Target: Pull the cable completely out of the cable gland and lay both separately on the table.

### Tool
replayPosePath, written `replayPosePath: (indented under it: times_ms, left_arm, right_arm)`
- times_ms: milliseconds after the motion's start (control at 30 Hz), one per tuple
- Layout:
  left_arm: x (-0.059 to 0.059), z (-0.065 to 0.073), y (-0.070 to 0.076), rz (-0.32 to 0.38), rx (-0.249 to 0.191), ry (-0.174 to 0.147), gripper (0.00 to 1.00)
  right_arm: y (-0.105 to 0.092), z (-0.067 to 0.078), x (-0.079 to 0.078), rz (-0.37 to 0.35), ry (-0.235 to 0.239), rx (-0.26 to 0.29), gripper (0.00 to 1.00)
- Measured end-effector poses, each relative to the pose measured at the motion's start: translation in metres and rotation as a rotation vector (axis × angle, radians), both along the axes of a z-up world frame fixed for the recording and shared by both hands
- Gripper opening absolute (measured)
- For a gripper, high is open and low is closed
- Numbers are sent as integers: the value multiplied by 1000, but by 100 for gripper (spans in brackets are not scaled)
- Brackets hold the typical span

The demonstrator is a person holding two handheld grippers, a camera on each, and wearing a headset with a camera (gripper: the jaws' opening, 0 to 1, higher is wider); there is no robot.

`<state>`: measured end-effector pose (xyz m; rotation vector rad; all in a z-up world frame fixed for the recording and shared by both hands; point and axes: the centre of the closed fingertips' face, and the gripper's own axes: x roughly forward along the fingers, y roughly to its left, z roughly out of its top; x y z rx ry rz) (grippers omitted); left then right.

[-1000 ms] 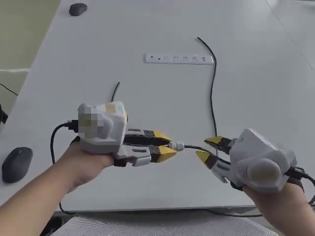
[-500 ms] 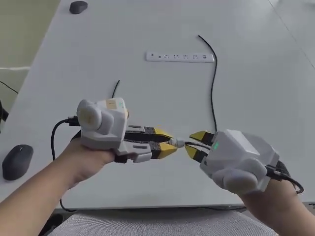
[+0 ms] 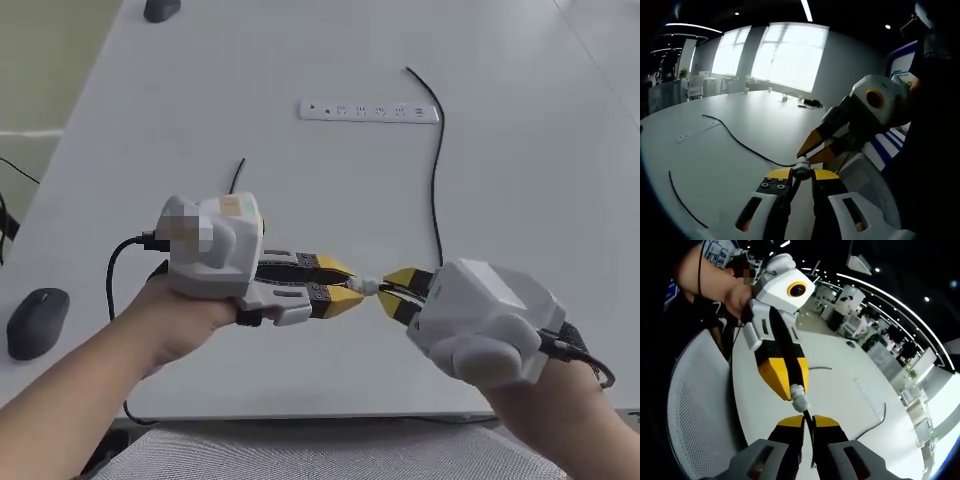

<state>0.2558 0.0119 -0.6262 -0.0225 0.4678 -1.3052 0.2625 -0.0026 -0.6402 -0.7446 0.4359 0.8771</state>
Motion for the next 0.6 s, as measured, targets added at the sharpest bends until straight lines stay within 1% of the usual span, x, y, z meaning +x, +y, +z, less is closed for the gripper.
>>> replayPosePath:
  times_ms: [67, 200, 267, 333, 600]
  left_arm:
    - [0, -1, 0, 0, 1, -2, 15]
    - [1, -1, -1, -5, 4, -4, 15]
    - [1, -1, -1, -4, 5, -6, 15]
    - [2, -1, 0, -3, 5, -7, 15]
    - [3, -2, 0, -1, 12, -19, 15]
  right_arm:
    - [0, -1, 0, 2, -1, -2, 0]
    - [-2, -1, 1, -13, 13, 13, 0]
    - [-6, -3, 3, -26, 17, 12, 0]
    - [-10, -4, 5, -48, 32, 24, 0]
    - [-22, -13, 8, -102, 67, 58, 0]
